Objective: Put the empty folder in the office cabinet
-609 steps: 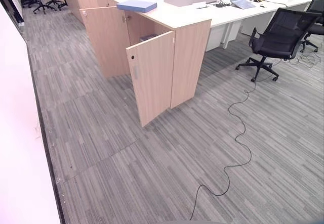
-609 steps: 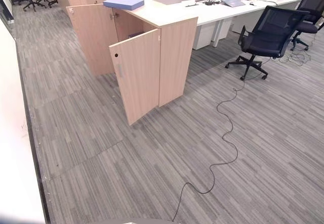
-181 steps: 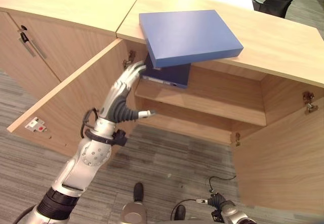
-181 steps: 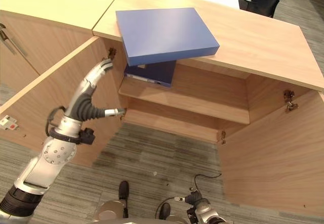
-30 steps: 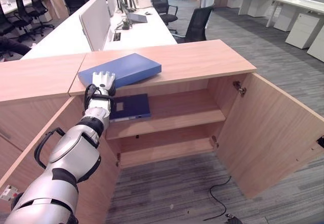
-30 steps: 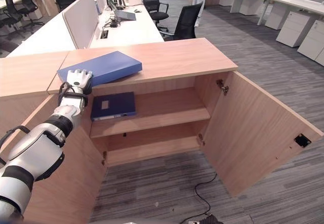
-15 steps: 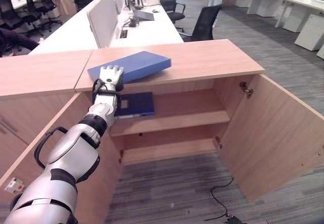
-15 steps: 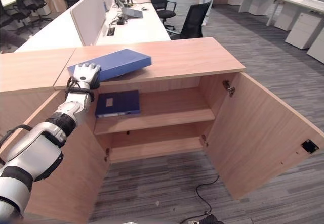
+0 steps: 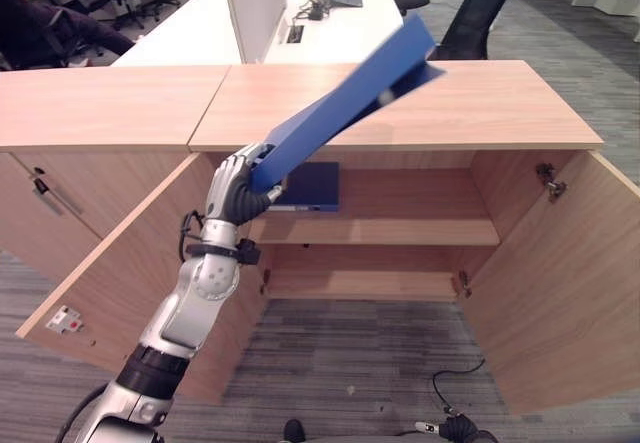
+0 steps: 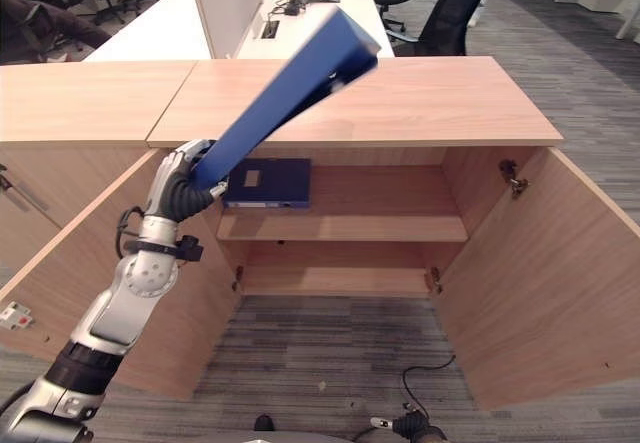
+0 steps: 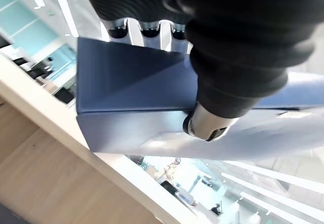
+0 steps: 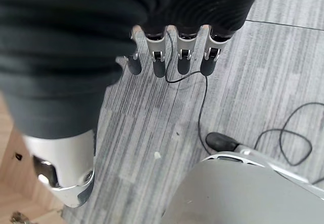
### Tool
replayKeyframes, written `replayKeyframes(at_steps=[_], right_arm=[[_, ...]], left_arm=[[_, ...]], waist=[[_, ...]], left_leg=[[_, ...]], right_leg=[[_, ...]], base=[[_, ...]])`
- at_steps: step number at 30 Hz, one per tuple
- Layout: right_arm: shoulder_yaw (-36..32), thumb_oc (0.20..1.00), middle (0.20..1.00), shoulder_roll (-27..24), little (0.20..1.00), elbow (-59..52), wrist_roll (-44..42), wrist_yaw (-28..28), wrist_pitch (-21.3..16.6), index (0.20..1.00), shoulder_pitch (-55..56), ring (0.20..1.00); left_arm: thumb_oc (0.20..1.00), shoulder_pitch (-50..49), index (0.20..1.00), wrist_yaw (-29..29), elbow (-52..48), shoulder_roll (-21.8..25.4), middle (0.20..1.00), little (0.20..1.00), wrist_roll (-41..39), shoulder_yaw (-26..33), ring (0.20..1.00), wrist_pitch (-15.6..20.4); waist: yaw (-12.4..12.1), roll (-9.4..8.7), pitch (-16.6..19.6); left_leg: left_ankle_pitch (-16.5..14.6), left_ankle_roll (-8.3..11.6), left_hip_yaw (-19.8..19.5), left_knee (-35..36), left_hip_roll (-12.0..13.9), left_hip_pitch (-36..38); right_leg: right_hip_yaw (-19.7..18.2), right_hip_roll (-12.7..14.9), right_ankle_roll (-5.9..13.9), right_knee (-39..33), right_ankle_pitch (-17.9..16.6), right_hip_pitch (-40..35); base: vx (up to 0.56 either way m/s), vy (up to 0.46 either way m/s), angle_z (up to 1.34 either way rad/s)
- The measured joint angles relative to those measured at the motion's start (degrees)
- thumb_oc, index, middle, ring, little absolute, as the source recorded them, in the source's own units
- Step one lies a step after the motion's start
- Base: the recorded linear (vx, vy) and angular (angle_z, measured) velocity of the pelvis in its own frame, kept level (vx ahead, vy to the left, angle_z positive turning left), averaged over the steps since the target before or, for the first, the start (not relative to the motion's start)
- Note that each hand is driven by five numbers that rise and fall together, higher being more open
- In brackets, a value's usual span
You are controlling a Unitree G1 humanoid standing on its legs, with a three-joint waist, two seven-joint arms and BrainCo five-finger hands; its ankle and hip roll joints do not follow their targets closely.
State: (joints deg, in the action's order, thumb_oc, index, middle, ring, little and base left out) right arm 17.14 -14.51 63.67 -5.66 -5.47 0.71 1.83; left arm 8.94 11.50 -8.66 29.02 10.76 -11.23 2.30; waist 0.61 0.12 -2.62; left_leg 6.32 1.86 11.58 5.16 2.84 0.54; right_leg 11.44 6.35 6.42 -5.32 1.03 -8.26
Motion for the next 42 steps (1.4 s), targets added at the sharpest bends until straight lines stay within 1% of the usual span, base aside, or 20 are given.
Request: replayKeyframes(at_steps=[1, 3, 5, 8, 11, 15, 21, 27, 29, 31, 32, 33, 35, 36, 37, 38, 39, 40, 41, 42], right_arm=[[0.0, 1.000, 1.000, 0.1, 1.000, -0.3, 0.0, 0.2, 0.0, 1.000, -0.3, 1.000], [-0.1, 1.000, 1.000, 0.1, 1.000, -1.1, 0.0, 0.5, -0.1, 1.000, -0.7, 1.000], [-1.8, 1.000, 1.000, 0.4, 1.000, -1.3, -0.1, 0.6, 0.0, 1.000, -0.2, 1.000], [-2.2, 1.000, 1.000, 0.6, 1.000, -1.2, -0.5, 0.7, 0.0, 1.000, 0.1, 1.000], [-2.4, 1.000, 1.000, 1.0, 1.000, -1.2, -1.7, 1.0, 0.0, 1.000, -0.4, 1.000], [-2.4, 1.000, 1.000, 1.9, 1.000, -1.2, -2.2, 1.0, -0.1, 1.000, -1.2, 1.000], [-2.6, 1.000, 1.000, 2.2, 1.000, -1.1, -2.2, 1.1, 0.0, 1.000, -0.8, 1.000], [-4.9, 1.000, 1.000, 2.2, 1.000, -0.9, -2.3, 1.2, 0.0, 1.000, -0.7, 1.000], [-6.4, 1.000, 1.000, 2.1, 1.000, -2.1, -4.5, 1.2, 0.1, 1.000, -0.5, 1.000], [-7.0, 1.000, 1.000, 2.0, 1.000, -6.3, -8.6, 1.5, 0.0, 1.000, -0.2, 1.000], [-7.4, 1.000, 1.000, 2.9, 1.000, -8.3, -10.2, 1.7, -0.2, 1.000, -0.6, 1.000], [-7.8, 1.000, 1.000, 3.0, 1.000, -6.9, -12.6, 0.8, 0.9, 1.000, -2.9, 1.000], [-8.8, 1.000, 1.000, 2.7, 1.000, -13.9, -16.6, 2.1, 0.4, 1.000, -2.1, 1.000], [-9.4, 1.000, 1.000, 2.8, 1.000, -17.8, -20.0, 3.6, -0.8, 1.000, -2.5, 1.000], [-9.6, 1.000, 1.000, 2.9, 1.000, -19.5, -21.5, 4.0, -0.8, 1.000, -2.4, 1.000], [-9.5, 1.000, 1.000, 3.2, 1.000, -21.6, -24.2, 4.8, -1.3, 1.000, -2.3, 1.000], [-9.1, 1.000, 1.000, 3.4, 1.000, -23.7, -27.4, 5.7, -1.4, 1.000, -2.3, 1.000], [-8.4, 1.000, 1.000, 3.7, 1.000, -24.7, -29.6, 6.7, -1.7, 1.000, -2.6, 1.000], [-8.1, 1.000, 1.000, 3.9, 1.000, -25.1, -31.5, 7.3, -1.8, 1.000, -2.7, 1.000], [-7.3, 1.000, 1.000, 4.0, 1.000, -25.8, -34.2, 7.4, -1.8, 1.000, -2.8, 1.000]], left_arm=[[0.200, -2.7, 0.200, -2.5, 1.5, -0.1, 0.200, 0.200, -2.7, -1.0, 0.200, -0.8], [0.200, -8.0, 0.200, -5.3, 2.2, -0.1, 0.200, 0.200, -6.1, -1.2, 0.200, -2.2], [0.200, -14.0, 0.200, -7.9, 1.4, 0.2, 0.200, 0.200, -9.6, -1.1, 0.200, -2.3], [0.200, -18.8, 0.200, -9.8, 1.5, 0.4, 0.200, 0.200, -12.9, -1.1, 0.200, -2.7], [0.200, -20.0, 0.200, -9.9, 1.3, 0.2, 0.200, 0.200, -17.4, 0.1, 0.200, -2.7], [0.200, -19.8, 0.200, -9.7, 1.1, 0.1, 0.200, 0.200, -19.5, 1.5, 0.200, -2.6], [0.200, -19.8, 0.200, -9.9, 1.3, 0.0, 0.200, 0.200, -20.6, 1.7, 0.200, -2.6], [0.200, -19.8, 0.200, -10.0, 2.1, -0.7, 0.200, 0.200, -20.5, 1.7, 0.200, -2.7], [0.200, -19.9, 0.200, -10.0, 2.4, -1.5, 0.200, 0.200, -20.6, 1.7, 0.200, -2.7], [0.200, -20.0, 0.200, -10.5, 2.6, -2.0, 0.200, 0.200, -20.6, 1.7, 0.200, -2.7], [0.200, -20.0, 0.200, -10.9, 3.0, -2.0, 0.200, 0.200, -20.6, 1.7, 0.200, -2.7], [0.200, -19.0, 0.200, -10.9, 4.5, -2.4, 0.200, 0.200, -20.8, 1.0, 0.200, -2.7], [0.200, -18.1, 0.200, -11.0, 5.9, -3.2, 0.200, 0.200, -21.9, -0.6, 0.200, -3.1], [0.200, -18.8, 0.200, -11.2, 6.0, -3.7, 0.200, 0.200, -22.8, -0.5, 0.200, -3.2], [0.200, -18.9, 0.200, -11.2, 6.1, -3.8, 0.200, 0.200, -22.9, -0.3, 0.200, -3.2], [0.200, -18.9, 0.200, -11.2, 6.1, -3.9, 0.200, 0.200, -23.0, 0.0, 0.200, -3.2], [0.200, -18.9, 0.200, -10.9, 6.4, -4.5, 0.200, 0.200, -23.6, 0.1, 0.200, -3.3], [0.200, -18.6, 0.200, -10.9, 6.5, -4.2, 0.200, 0.200, -24.6, 0.4, 0.200, -3.3], [0.200, -17.5, 0.200, -11.1, 6.8, -3.9, 0.200, 0.200, -25.1, 0.2, 0.200, -3.3], [0.200, -16.6, 0.200, -11.3, 7.2, -3.9, 0.200, 0.200, -25.3, 0.1, 0.200, -3.3]], waist=[[-0.2, 0.09, -0.6], [0.1, 0.03, -2.0], [0.0, -0.10, -2.2], [-1.0, -0.21, -2.4], [-1.4, -0.27, -2.4], [-1.5, -0.38, -2.1], [-1.5, -0.56, -0.9], [-1.3, 0.11, -0.3], [-1.3, 0.53, -0.3], [-1.3, 1.02, -0.3], [-1.7, 1.20, -0.1], [-2.0, 1.48, -0.2], [-2.2, 2.39, -0.7], [-2.9, 3.54, -0.9], [-3.2, 3.79, -1.0], [-3.3, 3.96, -1.2], [-3.1, 3.63, -1.7], [-2.9, 3.70, -2.0], [-2.5, 2.62, -3.1], [-2.5, 1.75, -4.2]], left_leg=[[0.0, 0.00, -0.3, 0.0, 0.0, -0.2], [-0.2, 0.24, -0.4, 0.0, 0.0, -0.3], [-0.2, 0.22, -0.7, 0.0, -0.2, -0.4], [0.0, -0.02, -0.8, 0.0, -0.4, -0.4], [0.0, -0.03, -0.7, 0.0, -0.5, -0.4], [0.0, -0.03, -0.7, 0.0, -0.6, -0.2], [0.0, -0.07, -0.7, 0.1, -0.7, 0.0], [-0.6, -0.25, -0.7, 0.5, -1.2, 0.3], [-0.7, -0.41, -0.8, 0.5, -1.6, 0.3], [-1.1, -1.08, -0.8, 0.6, -2.2, 0.9], [-1.4, -1.39, -1.0, 0.6, -2.8, 1.2], [-2.0, -2.28, -1.7, 0.6, -3.4, 1.9], [-2.0, -2.40, -2.2, 0.5, -3.9, 2.4], [-2.3, -2.90, -1.8, 0.0, -4.1, 2.7], [-2.2, -3.42, -1.2, 0.1, -4.2, 2.8], [-2.3, -4.37, -0.7, 0.5, -4.8, 2.9], [-2.5, -4.82, -0.8, 0.2, -4.9, 2.5], [-2.7, -5.05, -0.8, 0.2, -4.4, 1.7], [-2.1, -5.74, -0.8, -0.1, -4.4, 1.7], [-2.0, -5.52, -1.2, -0.4, -4.3, 1.4]], right_leg=[[0.4, 0.0, -0.03, 0.0, 0.0, 0.0], [0.5, 0.0, -0.14, 0.0, 0.1, 0.1], [0.7, 0.2, -0.18, 0.0, 0.1, 0.1], [0.9, 0.3, -0.22, 0.0, 0.1, 0.1], [1.0, 0.5, -0.22, 0.1, 0.1, 0.1], [1.0, 0.5, -0.21, 0.3, 0.1, -0.1], [1.1, 0.6, -0.20, 0.4, 0.1, -0.3], [1.2, 1.2, -0.17, 1.1, 0.1, -0.2], [1.3, 1.8, 0.22, 2.3, 0.5, 0.2], [1.5, 2.7, 0.53, 4.1, 1.5, 0.3], [2.1, 3.5, 0.67, 5.7, 2.4, 0.5], [3.0, 4.4, 0.93, 8.1, 2.9, 0.9], [5.6, 6.2, 1.61, 16.7, 4.3, 4.4], [7.8, 8.1, 1.63, 23.5, 4.6, 7.9], [9.1, 9.1, 1.35, 25.6, 5.1, 8.9], [11.6, 10.9, 1.22, 28.5, 5.4, 10.3], [12.2, 10.5, 1.52, 30.7, 6.8, 12.7], [11.9, 9.9, 1.83, 29.3, 6.7, 14.4], [11.7, 9.4, 2.03, 27.9, 6.9, 16.4], [10.6, 7.8, 2.57, 25.8, 6.6, 17.9]], base=[[0.00, 0.016, 0.07], [0.01, 0.039, 0.04], [0.01, 0.044, 0.04], [0.01, 0.063, 0.03], [0.01, 0.059, 0.00], [0.01, 0.048, -0.01], [0.02, 0.062, 0.01], [0.02, 0.110, 0.00], [0.02, 0.109, 0.03], [0.06, 0.144, 0.06], [0.06, 0.237, 0.01], [0.02, 0.178, 0.11], [0.01, 0.125, 0.11], [0.04, 0.102, -0.10], [-0.03, 0.037, -0.21], [0.04, -0.015, -0.25], [-0.09, -0.067, -0.20], [-0.03, -0.110, -0.16], [0.00, -0.136, -0.04], [0.09, -0.149, 0.18]])
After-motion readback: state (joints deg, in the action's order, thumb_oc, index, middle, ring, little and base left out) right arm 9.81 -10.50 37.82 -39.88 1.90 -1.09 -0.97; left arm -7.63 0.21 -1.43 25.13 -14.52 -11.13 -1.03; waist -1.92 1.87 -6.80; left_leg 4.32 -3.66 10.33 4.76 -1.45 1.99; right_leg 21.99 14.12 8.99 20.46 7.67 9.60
